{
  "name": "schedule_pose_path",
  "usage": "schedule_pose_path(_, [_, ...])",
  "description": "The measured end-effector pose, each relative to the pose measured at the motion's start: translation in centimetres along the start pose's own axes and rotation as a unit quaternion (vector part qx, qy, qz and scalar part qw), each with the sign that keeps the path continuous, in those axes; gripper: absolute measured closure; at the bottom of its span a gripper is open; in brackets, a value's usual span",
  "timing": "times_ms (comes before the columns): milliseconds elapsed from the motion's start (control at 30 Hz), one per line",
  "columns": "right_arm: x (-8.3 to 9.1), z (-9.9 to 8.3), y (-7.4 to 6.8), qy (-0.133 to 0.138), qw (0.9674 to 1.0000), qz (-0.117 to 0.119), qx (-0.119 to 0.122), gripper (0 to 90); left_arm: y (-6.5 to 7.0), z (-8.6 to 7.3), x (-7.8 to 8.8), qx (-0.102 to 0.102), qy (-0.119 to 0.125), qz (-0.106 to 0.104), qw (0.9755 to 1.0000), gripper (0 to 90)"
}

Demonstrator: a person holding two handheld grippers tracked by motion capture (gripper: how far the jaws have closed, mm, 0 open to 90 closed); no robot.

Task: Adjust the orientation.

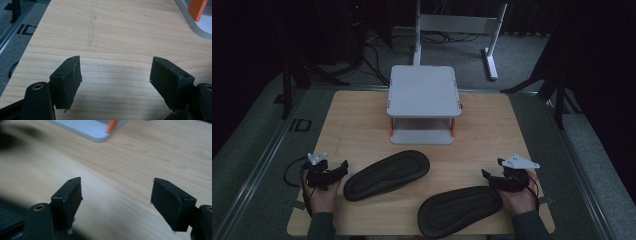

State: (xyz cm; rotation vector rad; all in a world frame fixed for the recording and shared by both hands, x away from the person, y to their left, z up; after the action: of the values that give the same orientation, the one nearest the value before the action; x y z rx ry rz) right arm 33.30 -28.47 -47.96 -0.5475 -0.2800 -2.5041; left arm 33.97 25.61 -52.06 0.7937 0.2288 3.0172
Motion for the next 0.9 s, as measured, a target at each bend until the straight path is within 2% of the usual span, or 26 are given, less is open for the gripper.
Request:
schedule_pose_path(33, [0.0,0.0,0.0,0.0,1.0,0.0,0.0,24.6,0.0,0.0,0.0,0.0,0.0,0.0,1.0,25.5])
schedule_pose_path(67, [0.8,0.0,-0.6,0.004,0.9999,0.009,0.006,24.6,0.1,0.0,0.0,-0.001,0.0,0.0,1.0,25.5])
schedule_pose_path(100, [2.4,-0.1,-2.3,0.01,0.9988,0.04,0.028,23.1,0.1,0.0,0.0,-0.001,-0.001,0.001,1.0,25.5])
schedule_pose_path(300, [4.6,-1.0,-6.1,0.015,0.9933,0.097,0.061,18.3,0.2,-0.1,-0.1,-0.003,-0.002,0.002,1.0,25.5])
schedule_pose_path(400, [5.3,-1.6,-8.5,0.017,0.9878,0.128,0.088,16.5,0.2,-0.1,-0.1,-0.004,-0.003,0.002,1.0,25.5])
schedule_pose_path(500, [5.5,-2.1,-10.2,0.01,0.9817,0.157,0.108,13.9,0.3,-0.1,0.0,-0.005,-0.005,0.001,1.0,25.5])
schedule_pose_path(733, [5.0,-3.0,-12.0,-0.006,0.9702,0.206,0.128,11.7,0.3,-0.1,-0.1,-0.005,-0.006,0.001,1.0,25.5])
schedule_pose_path(833, [4.8,-3.1,-12.2,-0.008,0.969,0.209,0.132,11.7,0.3,-0.1,-0.1,-0.007,-0.006,0.001,1.0,25.5])
schedule_pose_path(867, [4.3,-3.5,-12.6,-0.017,0.967,0.216,0.135,11.1,0.4,-0.1,-0.1,-0.007,-0.006,0.001,1.0,25.5])
schedule_pose_path(900, [4.2,-3.4,-12.6,-0.014,0.9667,0.217,0.135,11.0,0.4,-0.1,-0.1,-0.007,-0.006,0.001,1.0,25.5])
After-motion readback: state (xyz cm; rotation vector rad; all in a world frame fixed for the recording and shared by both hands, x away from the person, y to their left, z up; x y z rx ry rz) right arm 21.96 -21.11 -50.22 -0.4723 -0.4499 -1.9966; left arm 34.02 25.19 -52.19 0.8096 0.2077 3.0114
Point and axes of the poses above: each handheld gripper's, and its own axes: x roughly backward along the jaws, z roughly out of its top, y roughly to its right, the point moved 5 cm from there along -x, roughly forward along the jaws, and after that the axes turned 9 degrees about y, right-handed, at the moved point
